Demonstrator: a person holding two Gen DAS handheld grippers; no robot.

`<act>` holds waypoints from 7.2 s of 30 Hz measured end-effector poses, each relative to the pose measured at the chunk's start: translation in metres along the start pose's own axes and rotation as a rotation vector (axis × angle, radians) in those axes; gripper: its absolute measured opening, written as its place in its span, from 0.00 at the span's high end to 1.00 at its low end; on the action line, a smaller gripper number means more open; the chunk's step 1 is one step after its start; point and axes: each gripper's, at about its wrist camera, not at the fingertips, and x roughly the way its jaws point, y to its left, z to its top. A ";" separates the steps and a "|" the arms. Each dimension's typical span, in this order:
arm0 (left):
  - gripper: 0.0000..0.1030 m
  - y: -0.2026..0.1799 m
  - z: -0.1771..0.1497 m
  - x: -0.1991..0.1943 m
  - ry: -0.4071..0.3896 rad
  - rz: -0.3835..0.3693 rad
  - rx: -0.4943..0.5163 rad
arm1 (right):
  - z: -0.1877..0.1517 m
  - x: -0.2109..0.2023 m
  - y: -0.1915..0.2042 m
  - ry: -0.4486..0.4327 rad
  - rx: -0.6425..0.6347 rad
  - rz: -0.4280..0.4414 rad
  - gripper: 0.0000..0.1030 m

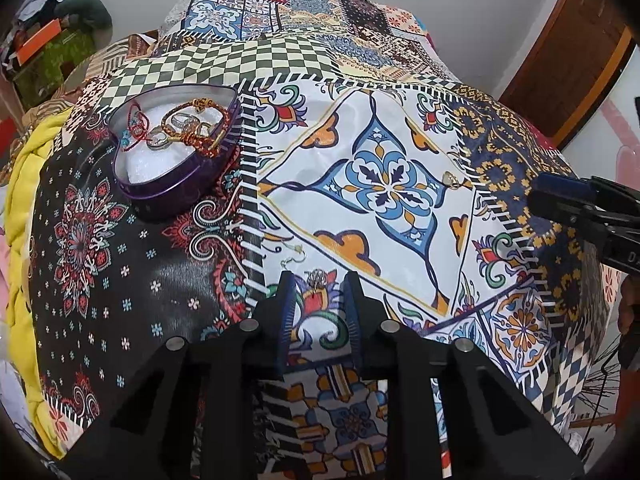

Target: Organize jewelry

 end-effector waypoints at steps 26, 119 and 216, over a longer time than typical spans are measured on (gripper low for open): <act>0.92 0.011 0.014 -0.002 -0.059 0.028 0.017 | 0.021 0.065 0.000 0.128 -0.044 0.058 0.56; 0.92 0.055 0.007 -0.080 -0.226 0.040 -0.113 | 0.030 0.074 0.012 0.138 -0.026 0.008 0.81; 0.10 -0.024 -0.066 -0.368 -1.017 0.329 -0.035 | -0.004 -0.260 0.183 -0.969 -0.072 0.021 0.00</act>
